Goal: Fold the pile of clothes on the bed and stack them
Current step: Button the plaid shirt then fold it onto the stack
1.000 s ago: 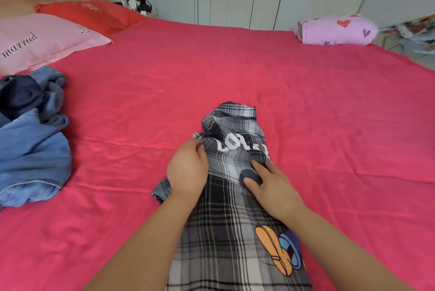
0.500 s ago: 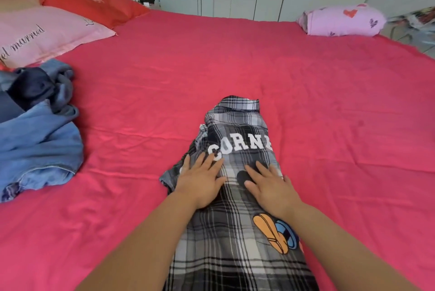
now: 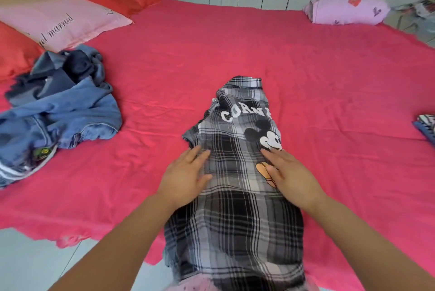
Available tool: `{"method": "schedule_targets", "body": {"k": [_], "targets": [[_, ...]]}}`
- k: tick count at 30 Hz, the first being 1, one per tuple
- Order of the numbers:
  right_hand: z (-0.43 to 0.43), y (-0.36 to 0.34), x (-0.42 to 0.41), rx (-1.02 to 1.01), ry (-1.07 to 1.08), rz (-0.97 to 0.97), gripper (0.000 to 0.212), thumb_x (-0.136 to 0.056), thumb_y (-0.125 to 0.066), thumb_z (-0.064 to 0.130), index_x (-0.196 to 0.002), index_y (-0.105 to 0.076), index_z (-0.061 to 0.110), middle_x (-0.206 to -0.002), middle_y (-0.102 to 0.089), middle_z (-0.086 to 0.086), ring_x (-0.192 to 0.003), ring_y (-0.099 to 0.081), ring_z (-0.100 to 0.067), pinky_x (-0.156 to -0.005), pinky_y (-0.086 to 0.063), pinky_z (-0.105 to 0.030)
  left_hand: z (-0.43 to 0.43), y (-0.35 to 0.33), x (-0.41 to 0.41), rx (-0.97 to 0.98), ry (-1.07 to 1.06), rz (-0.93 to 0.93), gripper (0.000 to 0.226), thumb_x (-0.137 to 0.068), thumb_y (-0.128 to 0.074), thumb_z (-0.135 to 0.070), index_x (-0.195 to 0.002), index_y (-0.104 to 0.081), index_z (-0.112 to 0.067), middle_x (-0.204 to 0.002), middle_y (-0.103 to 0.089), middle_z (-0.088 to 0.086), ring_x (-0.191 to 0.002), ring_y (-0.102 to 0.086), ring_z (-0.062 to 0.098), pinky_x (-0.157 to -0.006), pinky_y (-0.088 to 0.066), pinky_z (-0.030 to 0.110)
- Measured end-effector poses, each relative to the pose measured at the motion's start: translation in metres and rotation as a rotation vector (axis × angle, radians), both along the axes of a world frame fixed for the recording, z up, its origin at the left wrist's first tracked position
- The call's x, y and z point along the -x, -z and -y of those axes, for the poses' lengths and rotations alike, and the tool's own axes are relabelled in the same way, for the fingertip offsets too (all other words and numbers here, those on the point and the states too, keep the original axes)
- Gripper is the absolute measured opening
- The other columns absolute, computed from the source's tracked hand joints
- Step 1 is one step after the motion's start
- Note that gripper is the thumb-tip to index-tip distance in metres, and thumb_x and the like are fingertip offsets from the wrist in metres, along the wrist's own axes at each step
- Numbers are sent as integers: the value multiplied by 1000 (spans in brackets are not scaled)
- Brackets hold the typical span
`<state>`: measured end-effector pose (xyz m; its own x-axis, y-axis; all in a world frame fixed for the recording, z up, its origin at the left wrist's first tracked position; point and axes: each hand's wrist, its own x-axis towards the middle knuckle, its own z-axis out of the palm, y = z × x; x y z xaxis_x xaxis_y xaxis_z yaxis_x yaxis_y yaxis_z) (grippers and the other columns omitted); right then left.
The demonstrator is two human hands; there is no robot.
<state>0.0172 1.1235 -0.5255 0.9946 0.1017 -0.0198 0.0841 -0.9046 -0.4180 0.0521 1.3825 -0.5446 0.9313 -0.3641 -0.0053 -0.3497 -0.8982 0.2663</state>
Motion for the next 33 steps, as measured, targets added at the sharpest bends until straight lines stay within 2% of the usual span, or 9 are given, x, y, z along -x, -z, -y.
{"method": "schedule_targets", "body": {"k": [5,11,14,17,21,25,27,30,33], "targets": [[19,15,65,61,6,-49,78,-85,-45,-3,-146,-18,38,-152,-25,-1,-135,-33,-22,-105,-38,-31,-22,8,50,179,-195,-83,75,-89,-51,-50,-148,-19,-17,-148,-33,7,-135,-31,26,-110,-29,35],[23,40,115,287,-102,110,114,-70,-63,-1,-144,12,45,-155,-19,-8,-135,-37,-29,-103,-42,-40,-14,3,75,334,-256,-249,86,-85,-62,-41,-150,-10,-18,-147,-33,13,-131,-38,28,-103,-36,35],[15,41,123,423,-128,238,127,-42,-70,-10,-145,-18,43,-144,-41,-14,-125,-49,-34,-90,-49,-42,-17,-2,85,462,-233,-312,82,-85,-66,-17,-149,-15,-22,-144,-42,5,-124,-48,25,-93,-40,25],[8,26,126,450,-202,237,101,-37,-72,-8,-123,-54,45,-138,-50,-7,-124,-51,-31,-88,-50,-43,-25,-6,93,662,-217,-372,59,-84,-64,-3,-132,-45,-32,-139,-48,0,-113,-55,19,-87,-47,21],[25,17,124,120,-227,159,68,-67,-57,-8,-114,-64,40,-136,-48,10,-138,-27,-16,-110,-34,-45,-33,-28,104,860,-247,-446,35,-86,-56,6,-91,-70,-25,-110,-66,0,-103,-60,15,-91,-46,24],[34,-12,131,-221,-264,93,27,-79,-65,49,-104,-62,56,-117,-54,39,-128,-39,9,-110,-31,-20,-38,-57,109,1041,-306,-588,29,-86,-51,11,-88,-71,-10,-90,-72,6,-81,-67,16,-73,-54,22],[29,-34,130,-374,-259,63,24,-80,-66,45,-103,-65,49,-111,-64,28,-114,-54,6,-101,-36,-13,-38,-70,105,1084,-318,-626,27,-86,-49,11,-91,-69,-7,-86,-72,8,-71,-68,13,-64,-54,21],[31,-61,110,-563,-156,-24,31,-71,-78,9,-89,-74,34,-95,-73,10,-90,-67,-3,-86,-52,-25,-35,-93,86,1219,-374,-634,29,-86,-44,14,-93,-66,-3,-87,-71,15,-67,-68,18,-60,-57,23],[30,-89,75,-768,-108,-68,43,-33,-86,52,-72,-77,33,-76,-73,8,-71,-66,-1,-68,-54,-22,-28,-116,53,1317,-414,-599,35,-86,-36,15,-94,-65,-2,-89,-69,19,-71,-65,24,-62,-57,28]]}}
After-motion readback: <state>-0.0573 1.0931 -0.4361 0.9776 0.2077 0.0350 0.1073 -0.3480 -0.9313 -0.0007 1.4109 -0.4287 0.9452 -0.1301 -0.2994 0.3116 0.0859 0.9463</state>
